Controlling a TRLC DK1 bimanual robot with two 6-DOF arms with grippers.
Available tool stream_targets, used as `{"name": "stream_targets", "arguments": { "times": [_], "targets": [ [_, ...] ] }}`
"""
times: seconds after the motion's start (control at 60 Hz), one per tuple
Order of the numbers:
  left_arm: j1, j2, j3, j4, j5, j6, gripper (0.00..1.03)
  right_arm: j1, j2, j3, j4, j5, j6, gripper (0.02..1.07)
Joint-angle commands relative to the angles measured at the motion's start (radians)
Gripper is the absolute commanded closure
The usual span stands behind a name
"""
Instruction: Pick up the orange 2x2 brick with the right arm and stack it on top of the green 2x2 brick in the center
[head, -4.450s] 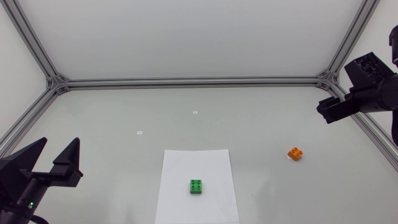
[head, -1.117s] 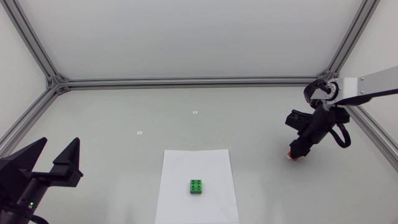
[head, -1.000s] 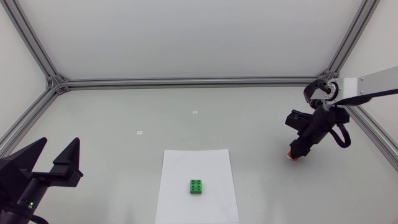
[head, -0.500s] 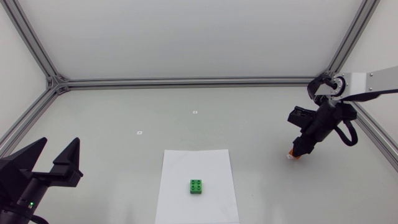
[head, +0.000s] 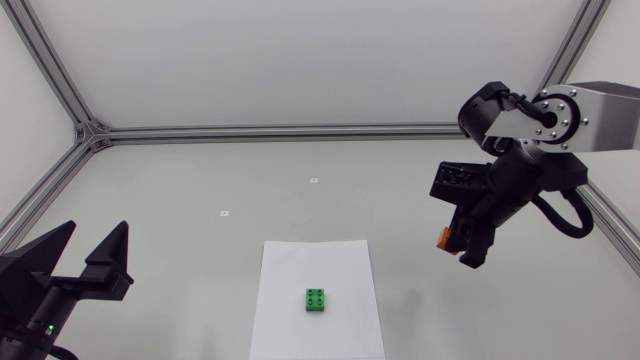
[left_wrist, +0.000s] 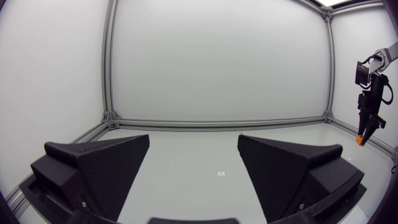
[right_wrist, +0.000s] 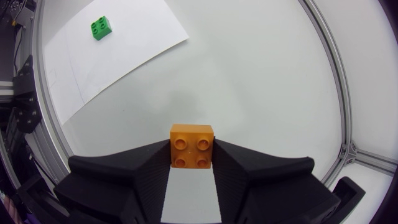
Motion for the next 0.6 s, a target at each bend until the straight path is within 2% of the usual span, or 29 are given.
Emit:
{"name": "stream_targets", "arguments": {
  "times": [0.0, 0.15, 0.367, 0.583],
  "targets": [
    [0.002, -0.008, -0.041, -0.015, 0.004, 0.013, 0.04, 0.059, -0.005, 0.002, -0.039, 0.005, 0.029, 1.01],
    [0.002, -0.008, -0.041, -0.015, 0.004, 0.013, 0.04, 0.191, -0.002, -0.01, -0.058, 0.008, 0.067, 1.01],
    [0.002, -0.008, -0.041, -0.015, 0.006, 0.013, 0.04, 0.382, 0.029, -0.03, -0.007, 0.008, 0.144, 1.01],
    [0.002, -0.008, -0.041, -0.013, 0.004, 0.013, 0.04, 0.497, 0.13, -0.007, 0.065, -0.009, 0.171, 1.01]
  ]
}}
